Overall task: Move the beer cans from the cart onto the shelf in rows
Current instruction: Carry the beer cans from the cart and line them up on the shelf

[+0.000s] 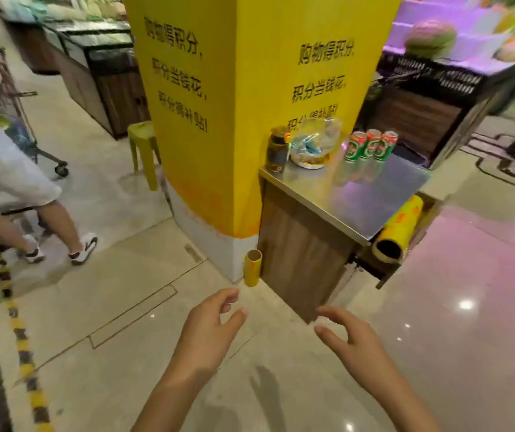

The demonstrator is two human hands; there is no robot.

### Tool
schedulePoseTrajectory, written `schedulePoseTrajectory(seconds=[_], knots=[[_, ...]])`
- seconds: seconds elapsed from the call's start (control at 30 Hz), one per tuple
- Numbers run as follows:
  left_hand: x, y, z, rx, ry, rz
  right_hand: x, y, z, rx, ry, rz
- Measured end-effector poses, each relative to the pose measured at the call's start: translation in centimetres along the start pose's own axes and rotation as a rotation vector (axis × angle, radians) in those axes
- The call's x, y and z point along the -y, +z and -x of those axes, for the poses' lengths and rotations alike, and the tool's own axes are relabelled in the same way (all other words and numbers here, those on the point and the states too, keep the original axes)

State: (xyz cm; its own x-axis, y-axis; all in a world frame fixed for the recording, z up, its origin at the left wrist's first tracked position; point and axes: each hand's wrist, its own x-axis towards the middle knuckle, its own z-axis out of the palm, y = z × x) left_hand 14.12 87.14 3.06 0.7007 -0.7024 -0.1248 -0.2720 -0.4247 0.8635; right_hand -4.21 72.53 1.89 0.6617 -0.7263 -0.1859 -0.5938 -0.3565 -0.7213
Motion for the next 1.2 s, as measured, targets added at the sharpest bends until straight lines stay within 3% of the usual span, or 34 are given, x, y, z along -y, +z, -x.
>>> schedulePoseTrajectory(seconds=[0.17,0.37,0.7,0.97,1.07,1.2], knots=[[-5.4,10.0,-1.4,0.133,0.035,-0.003,-7.9,-7.6,2.3,-0.162,0.142,-0.074],[-8.6,15.9,-4.9,0.281,0.085,-0.063,-13.4,-12.4,0.2,-0.267,0.212,-0.151],[-14.4,24.6,-21.3,0.272,0.069,-0.018,-15.5,-21.5,-16.4,-0.232,0.114,-0.213],[-21.5,34.8,-33.9,0.349,0.06,0.019,-21.4,-29.0,-27.2,-0.265,0.181,-0.202],[-24.3,38.0,-37.0,0.396,0.126,-0.011,-23.4,-31.2,-30.3,-0.212,0.23,-0.185],[-26.2,40.9,-41.9,0.379,0.09,0.036,-25.8,-34.2,-37.4,-0.143,0.219,-0.187]])
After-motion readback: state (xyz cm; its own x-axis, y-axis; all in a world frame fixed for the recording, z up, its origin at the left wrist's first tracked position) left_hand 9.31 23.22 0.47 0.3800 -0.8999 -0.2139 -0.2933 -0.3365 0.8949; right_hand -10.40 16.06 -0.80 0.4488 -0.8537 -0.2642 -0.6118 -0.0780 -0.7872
